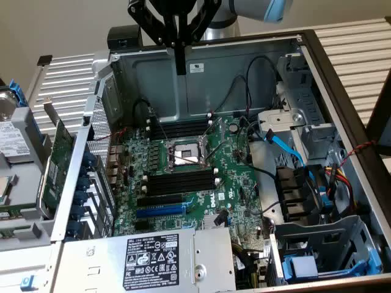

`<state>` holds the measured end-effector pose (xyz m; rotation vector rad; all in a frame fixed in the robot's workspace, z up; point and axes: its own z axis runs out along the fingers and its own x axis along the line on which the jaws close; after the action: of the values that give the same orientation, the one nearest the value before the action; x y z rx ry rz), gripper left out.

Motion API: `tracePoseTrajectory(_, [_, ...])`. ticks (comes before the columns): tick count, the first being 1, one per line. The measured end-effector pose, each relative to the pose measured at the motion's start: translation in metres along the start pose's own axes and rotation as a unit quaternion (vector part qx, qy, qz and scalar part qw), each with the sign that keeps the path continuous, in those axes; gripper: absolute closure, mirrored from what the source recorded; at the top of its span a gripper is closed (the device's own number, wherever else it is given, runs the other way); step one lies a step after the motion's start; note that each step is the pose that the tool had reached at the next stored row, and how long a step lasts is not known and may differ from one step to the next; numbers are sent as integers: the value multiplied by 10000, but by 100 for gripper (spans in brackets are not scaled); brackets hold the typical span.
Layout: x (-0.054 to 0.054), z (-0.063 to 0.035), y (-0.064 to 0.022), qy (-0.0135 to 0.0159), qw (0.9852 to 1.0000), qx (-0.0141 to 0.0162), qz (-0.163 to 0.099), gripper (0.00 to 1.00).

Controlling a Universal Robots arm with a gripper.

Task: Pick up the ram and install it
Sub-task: 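Reach for the ram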

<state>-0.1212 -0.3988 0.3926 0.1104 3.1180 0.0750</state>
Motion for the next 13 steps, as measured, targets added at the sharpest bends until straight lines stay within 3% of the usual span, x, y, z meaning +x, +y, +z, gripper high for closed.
tracePoseTrajectory(13, [2,0,0,0,10000,0,0,89])
